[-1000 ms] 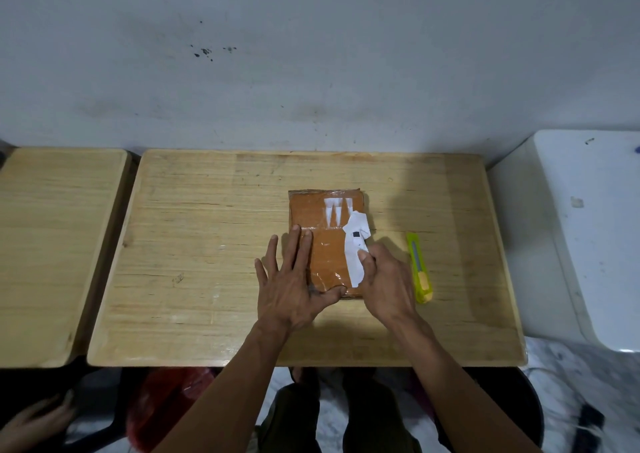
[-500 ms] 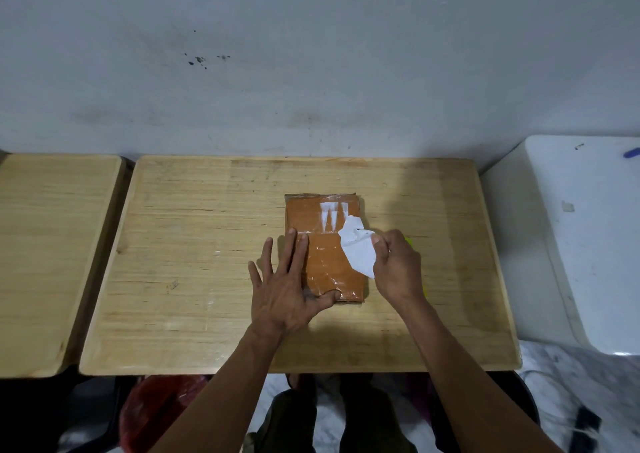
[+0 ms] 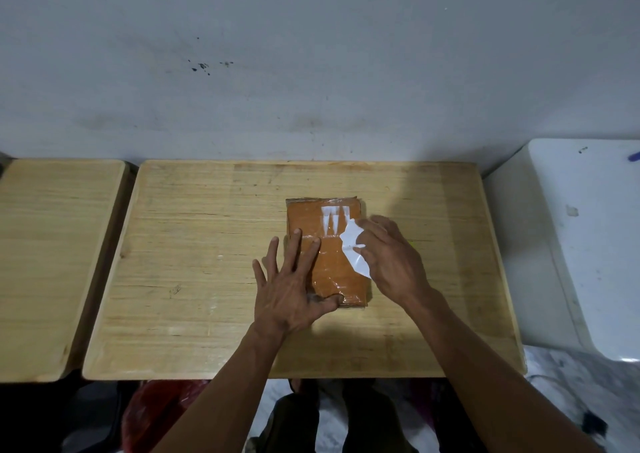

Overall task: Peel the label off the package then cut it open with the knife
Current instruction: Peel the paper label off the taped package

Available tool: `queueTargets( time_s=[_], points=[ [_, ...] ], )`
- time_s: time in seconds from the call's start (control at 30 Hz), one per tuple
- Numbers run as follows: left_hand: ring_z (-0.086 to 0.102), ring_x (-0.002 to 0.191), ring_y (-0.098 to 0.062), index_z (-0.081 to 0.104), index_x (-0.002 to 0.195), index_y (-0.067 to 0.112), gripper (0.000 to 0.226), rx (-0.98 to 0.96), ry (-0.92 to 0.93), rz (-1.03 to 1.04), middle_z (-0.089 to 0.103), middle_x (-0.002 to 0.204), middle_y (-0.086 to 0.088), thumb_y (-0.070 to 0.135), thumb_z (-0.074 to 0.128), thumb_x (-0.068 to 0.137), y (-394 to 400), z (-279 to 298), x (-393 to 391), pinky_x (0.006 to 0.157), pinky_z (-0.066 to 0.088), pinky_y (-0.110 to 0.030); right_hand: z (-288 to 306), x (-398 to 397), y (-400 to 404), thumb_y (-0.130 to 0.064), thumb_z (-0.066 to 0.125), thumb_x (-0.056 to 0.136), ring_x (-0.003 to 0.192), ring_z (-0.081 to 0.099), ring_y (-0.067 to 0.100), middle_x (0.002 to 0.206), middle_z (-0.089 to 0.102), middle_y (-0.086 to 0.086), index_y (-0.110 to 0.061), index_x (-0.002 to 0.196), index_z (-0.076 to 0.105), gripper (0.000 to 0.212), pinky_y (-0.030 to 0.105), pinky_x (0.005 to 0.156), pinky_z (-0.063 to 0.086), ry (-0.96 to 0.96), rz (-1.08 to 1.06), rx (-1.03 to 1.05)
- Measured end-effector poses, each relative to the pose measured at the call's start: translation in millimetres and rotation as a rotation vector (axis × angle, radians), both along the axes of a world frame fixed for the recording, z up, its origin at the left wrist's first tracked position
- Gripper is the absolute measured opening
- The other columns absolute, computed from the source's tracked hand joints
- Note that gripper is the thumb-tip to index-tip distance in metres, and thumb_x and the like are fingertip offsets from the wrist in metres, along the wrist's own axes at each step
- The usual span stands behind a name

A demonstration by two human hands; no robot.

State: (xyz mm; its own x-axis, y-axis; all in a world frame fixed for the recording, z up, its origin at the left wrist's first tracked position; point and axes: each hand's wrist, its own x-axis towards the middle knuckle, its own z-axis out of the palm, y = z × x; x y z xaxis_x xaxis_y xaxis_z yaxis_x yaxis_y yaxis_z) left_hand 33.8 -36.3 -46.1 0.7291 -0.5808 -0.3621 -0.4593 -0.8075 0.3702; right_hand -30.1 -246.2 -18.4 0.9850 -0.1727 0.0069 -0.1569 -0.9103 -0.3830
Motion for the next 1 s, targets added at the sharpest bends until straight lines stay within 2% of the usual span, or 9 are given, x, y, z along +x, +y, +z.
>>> queueTargets(
  time_s=[0.1, 0.23, 0.37, 0.43, 0.53, 0.67, 0.83, 0.93, 1.0],
  points=[
    [-0.026, 0.151, -0.029, -0.011, 0.154, 0.049, 0.116, -0.001, 0.0, 0.009, -0.031, 0.161, 0.016, 0.096, 0.041, 0.061, -1.0, 0.9, -0.4, 0.116, 0.002, -0.072, 4.9, 4.1, -1.5, -0.021, 0.054, 0.096, 0.129, 0.05, 0.022, 0.146, 0.046, 0.0, -0.016, 0.134, 0.051, 0.038, 0.034, 0.088, 0.049, 0.102, -0.045, 0.019],
    [-0.027, 0.15, -0.03, -0.015, 0.152, 0.05, 0.118, 0.011, 0.0, -0.022, -0.033, 0.16, 0.015, 0.096, 0.043, 0.061, 1.5, 0.8, -0.6, 0.116, 0.001, -0.073, 23.0, 18.5, -7.2, -0.023, 0.054, 0.096, 0.105, 0.062, 0.028, 0.128, 0.057, 0.005, -0.017, 0.123, 0.049, 0.029, 0.031, 0.072, 0.042, 0.101, -0.041, 0.035],
    [-0.029, 0.149, -0.031, -0.017, 0.152, 0.05, 0.118, 0.018, -0.003, -0.041, -0.036, 0.159, 0.016, 0.096, 0.041, 0.06, 4.1, 0.8, -1.7, 0.115, 0.002, -0.074, 32.7, 35.8, -22.5, -0.025, 0.048, 0.099, 0.087, 0.057, 0.025, 0.102, 0.063, 0.007, -0.013, 0.11, 0.045, 0.017, 0.03, 0.064, 0.037, 0.111, -0.073, 0.039],
    [-0.03, 0.149, -0.03, -0.018, 0.151, 0.05, 0.118, 0.028, -0.007, -0.041, -0.036, 0.159, 0.015, 0.097, 0.04, 0.06, 3.6, 0.6, -1.9, 0.116, 0.001, -0.073, 29.1, 38.6, -23.5, -0.026, 0.045, 0.1, 0.078, 0.054, 0.02, 0.095, 0.063, 0.006, -0.012, 0.106, 0.049, 0.015, 0.026, 0.058, 0.036, 0.083, -0.185, 0.204],
    [-0.029, 0.15, -0.03, -0.015, 0.152, 0.05, 0.118, 0.017, -0.002, -0.025, -0.034, 0.16, 0.015, 0.095, 0.042, 0.059, 3.2, 1.8, -2.0, 0.115, 0.001, -0.074, 26.3, 40.0, -20.7, -0.022, 0.042, 0.102, 0.068, 0.053, 0.014, 0.082, 0.058, 0.0, -0.01, 0.096, 0.048, 0.015, 0.006, 0.054, 0.036, -0.035, -0.411, 0.441],
    [-0.028, 0.15, -0.03, -0.015, 0.151, 0.052, 0.117, 0.022, 0.003, -0.024, -0.034, 0.16, 0.016, 0.097, 0.041, 0.059, 4.2, 3.0, -1.4, 0.115, 0.002, -0.074, 33.0, 50.5, -20.4, -0.026, 0.038, 0.103, 0.069, 0.051, 0.007, 0.089, 0.057, 0.001, -0.007, 0.105, 0.052, 0.024, 0.003, 0.055, 0.034, -0.011, -0.446, 0.448],
    [-0.025, 0.151, -0.029, -0.011, 0.153, 0.052, 0.111, -0.007, 0.017, -0.005, -0.031, 0.162, 0.015, 0.1, 0.033, 0.063, 5.8, 9.6, -4.4, 0.115, 0.003, -0.073, 41.8, 43.7, -15.0, -0.03, 0.044, 0.101, 0.085, 0.056, 0.017, 0.096, 0.064, 0.002, -0.009, 0.108, 0.058, 0.026, 0.023, 0.061, 0.032, -0.055, -0.42, 0.447],
    [-0.023, 0.152, -0.028, -0.008, 0.153, 0.052, 0.107, -0.042, 0.024, 0.01, -0.026, 0.164, 0.015, 0.099, 0.029, 0.065, 6.8, 18.1, -6.1, 0.116, 0.004, -0.072, 49.3, 27.2, -2.3, -0.033, 0.045, 0.1, 0.083, 0.056, 0.013, 0.09, 0.061, -0.004, -0.013, 0.103, 0.059, 0.024, 0.014, 0.061, 0.034, -0.031, -0.474, 0.499],
    [-0.021, 0.152, -0.025, -0.004, 0.153, 0.052, 0.1, -0.089, 0.045, 0.057, -0.02, 0.165, 0.014, 0.095, 0.033, 0.071, 6.4, 29.0, -5.3, 0.118, 0.003, -0.069, 55.4, 16.2, 7.0, -0.037, 0.046, 0.099, 0.085, 0.057, 0.013, 0.091, 0.061, -0.007, -0.016, 0.104, 0.059, 0.026, 0.018, 0.062, 0.038, -0.012, -0.492, 0.535]
  ],
)
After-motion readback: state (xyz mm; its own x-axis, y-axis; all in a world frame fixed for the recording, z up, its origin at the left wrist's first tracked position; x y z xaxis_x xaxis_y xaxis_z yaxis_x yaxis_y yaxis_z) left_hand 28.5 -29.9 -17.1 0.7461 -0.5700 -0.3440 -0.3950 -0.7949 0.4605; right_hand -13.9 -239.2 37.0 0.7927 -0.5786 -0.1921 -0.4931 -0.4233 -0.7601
